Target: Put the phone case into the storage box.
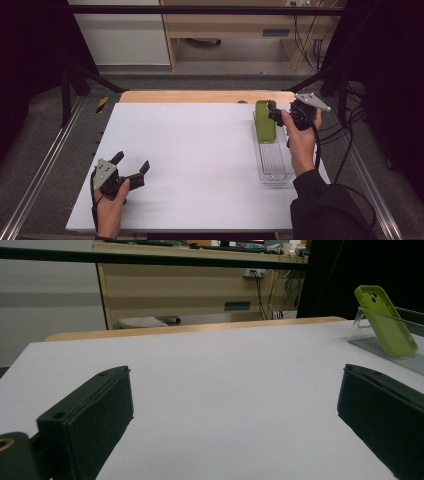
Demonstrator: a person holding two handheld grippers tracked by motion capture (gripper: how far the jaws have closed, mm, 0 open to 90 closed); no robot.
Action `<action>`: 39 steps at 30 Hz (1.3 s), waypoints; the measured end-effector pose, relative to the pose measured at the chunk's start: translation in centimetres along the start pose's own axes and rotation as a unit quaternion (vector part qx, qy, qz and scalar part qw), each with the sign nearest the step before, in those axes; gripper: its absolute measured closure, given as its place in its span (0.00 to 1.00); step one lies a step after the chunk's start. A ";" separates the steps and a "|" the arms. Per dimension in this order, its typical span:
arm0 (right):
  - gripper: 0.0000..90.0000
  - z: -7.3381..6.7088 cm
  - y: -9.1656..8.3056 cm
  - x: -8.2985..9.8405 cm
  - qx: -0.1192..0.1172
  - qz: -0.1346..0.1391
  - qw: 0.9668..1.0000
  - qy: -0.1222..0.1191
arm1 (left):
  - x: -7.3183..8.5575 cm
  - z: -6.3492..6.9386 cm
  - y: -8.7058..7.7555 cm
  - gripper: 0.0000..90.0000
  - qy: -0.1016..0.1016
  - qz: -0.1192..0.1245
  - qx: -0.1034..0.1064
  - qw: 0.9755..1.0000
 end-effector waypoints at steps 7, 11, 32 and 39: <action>0.06 -0.1 -0.6 -0.4 -0.016 0.010 1.000 0.002 | 0.0 0.4 -0.3 0.01 0.009 -0.006 0.002 1.000; 0.07 0.1 -0.9 -0.5 -0.021 0.011 1.000 0.001 | 0.0 0.7 -1.0 0.01 0.018 -0.005 0.005 1.000; 0.07 0.5 -3.4 -0.8 -0.056 0.058 0.996 -0.040 | -0.2 0.5 -3.0 0.01 0.017 0.012 0.012 1.000; 0.04 0.8 -4.2 -0.8 -0.070 0.061 0.995 -0.043 | 0.0 0.3 -3.9 0.01 0.021 0.010 0.014 1.000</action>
Point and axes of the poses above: each handheld gripper's, and its own axes: y roughly forward along the jaws, x roughly out of its underside, z roughly to its right, the point moved 2 cm from there along y, roughly forward along the jaws, and after that the axes turned 15 degrees about y, right-handed, at the moved point
